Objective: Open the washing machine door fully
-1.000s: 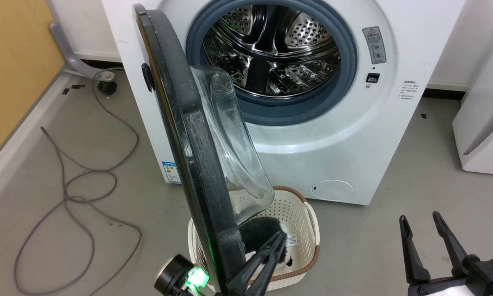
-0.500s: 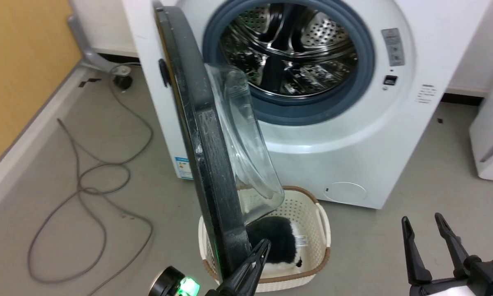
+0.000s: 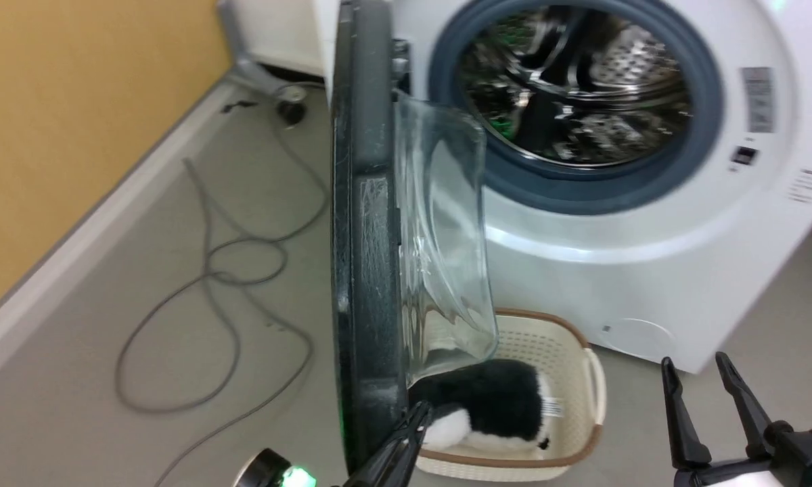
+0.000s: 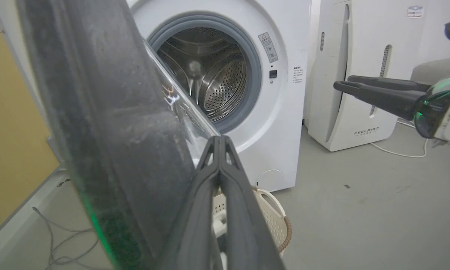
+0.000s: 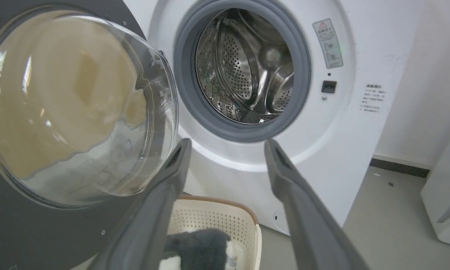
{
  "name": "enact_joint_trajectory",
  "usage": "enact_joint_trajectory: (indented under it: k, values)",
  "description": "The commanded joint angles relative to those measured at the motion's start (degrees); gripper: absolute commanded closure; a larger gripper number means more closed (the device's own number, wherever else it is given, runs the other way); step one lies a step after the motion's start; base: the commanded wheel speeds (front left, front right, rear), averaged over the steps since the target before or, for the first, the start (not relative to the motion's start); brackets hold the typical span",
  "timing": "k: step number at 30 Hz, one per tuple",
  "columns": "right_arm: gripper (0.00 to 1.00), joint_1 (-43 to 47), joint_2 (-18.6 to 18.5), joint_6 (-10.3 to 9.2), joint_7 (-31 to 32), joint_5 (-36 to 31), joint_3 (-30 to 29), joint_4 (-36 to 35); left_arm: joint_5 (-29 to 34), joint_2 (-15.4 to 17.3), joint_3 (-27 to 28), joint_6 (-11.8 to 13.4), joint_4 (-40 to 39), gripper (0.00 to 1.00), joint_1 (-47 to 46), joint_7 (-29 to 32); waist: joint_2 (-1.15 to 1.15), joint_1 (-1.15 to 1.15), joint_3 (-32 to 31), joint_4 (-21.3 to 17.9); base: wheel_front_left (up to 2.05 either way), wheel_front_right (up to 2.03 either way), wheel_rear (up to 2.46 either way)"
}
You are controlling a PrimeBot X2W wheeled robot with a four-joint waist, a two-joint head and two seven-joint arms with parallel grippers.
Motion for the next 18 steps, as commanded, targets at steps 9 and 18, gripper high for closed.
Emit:
enact_joint_trajectory:
  k: [9, 18]
  values:
    - [0.0, -0.7, 0.2, 0.05, -0.2, 0.0, 0.7, 0.1, -1.8, 1.9, 4.1, 2.8, -0.1, 1.0, 1.0, -0.1, 0.0, 0.0, 1.5, 7.9, 0.0, 0.0, 0.0]
    - [0.0, -1.3, 0.2, 0.05, -0.2, -0.5, 0.7, 0.0, -5.7, 4.0, 12.3, 6.1, 2.1, 1.0, 0.7, -0.1, 0.0, 0.0, 3.3, 8.7, 0.0, 0.0, 0.0]
